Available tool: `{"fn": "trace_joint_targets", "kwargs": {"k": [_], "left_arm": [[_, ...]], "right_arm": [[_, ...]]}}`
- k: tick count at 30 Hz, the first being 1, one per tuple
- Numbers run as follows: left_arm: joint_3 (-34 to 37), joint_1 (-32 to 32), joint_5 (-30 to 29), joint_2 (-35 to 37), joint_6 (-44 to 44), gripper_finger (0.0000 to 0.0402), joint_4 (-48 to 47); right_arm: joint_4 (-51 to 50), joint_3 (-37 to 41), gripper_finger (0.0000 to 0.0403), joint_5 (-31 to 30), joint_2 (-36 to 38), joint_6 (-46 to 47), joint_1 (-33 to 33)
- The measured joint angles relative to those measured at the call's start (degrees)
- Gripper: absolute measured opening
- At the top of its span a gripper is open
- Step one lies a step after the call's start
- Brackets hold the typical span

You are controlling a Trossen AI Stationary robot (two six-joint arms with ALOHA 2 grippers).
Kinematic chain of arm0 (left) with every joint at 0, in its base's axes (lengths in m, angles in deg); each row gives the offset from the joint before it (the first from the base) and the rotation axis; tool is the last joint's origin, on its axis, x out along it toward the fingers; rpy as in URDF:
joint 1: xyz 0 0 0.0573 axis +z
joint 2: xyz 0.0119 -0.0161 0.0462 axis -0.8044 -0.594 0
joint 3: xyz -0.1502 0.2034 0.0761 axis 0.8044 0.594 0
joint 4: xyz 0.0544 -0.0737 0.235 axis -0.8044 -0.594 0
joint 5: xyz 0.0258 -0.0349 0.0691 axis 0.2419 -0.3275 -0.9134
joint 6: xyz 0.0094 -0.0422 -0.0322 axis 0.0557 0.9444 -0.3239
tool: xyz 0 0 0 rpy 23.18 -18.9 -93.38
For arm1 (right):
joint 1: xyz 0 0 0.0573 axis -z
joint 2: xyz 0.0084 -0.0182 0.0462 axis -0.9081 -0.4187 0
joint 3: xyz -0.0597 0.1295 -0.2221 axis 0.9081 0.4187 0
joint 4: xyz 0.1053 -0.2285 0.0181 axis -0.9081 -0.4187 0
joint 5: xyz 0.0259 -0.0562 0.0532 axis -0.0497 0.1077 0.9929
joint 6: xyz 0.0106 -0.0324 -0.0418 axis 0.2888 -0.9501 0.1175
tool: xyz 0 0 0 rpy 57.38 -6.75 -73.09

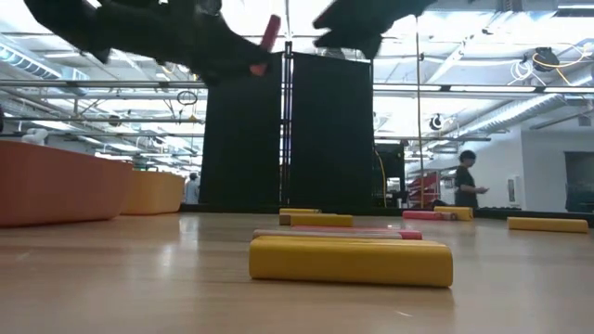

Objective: Sort blocks
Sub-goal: Put the middle right red block in the orange bin

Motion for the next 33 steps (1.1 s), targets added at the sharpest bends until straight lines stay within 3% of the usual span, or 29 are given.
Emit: {"fn": "trace_joint_targets", "kwargs": {"k": [6, 11, 16, 23, 29, 33], "left_arm": [[-4.5, -1.9, 0.5, 12.6, 15.3, 0.0092, -36.8], [-7.8, -2.9, 1.0, 18.6, 35.8, 0.0092, -63.9], [-9.0, -3.4, 6.9, 20.7, 56.4, 0.0093, -84.0], [-9.1, -4.1, 9.0, 20.7, 75.4, 0.0093, -98.3], [-9.1, -4.1, 9.1, 20.4, 77.1, 0.0099, -97.4], [-9.1, -4.1, 9.3, 20.4, 74.3, 0.0132, -97.4]], "right_arm": [[-11.4, 1.0, 0.0216, -0.3, 0.7, 3.3, -1.5], [-10.6, 4.0, 0.0216, -0.3, -0.6, 3.3, -2.5], [-10.1, 5.7, 0.0215, -0.3, -0.7, 1.9, -2.5], [-10.7, 5.6, 0.0215, -0.3, -0.7, 1.3, -2.5], [-10.9, 5.6, 0.0215, -0.3, -0.7, 1.3, -2.5], [-10.9, 5.6, 0.0215, -0.3, -0.7, 1.8, -2.5]]}}
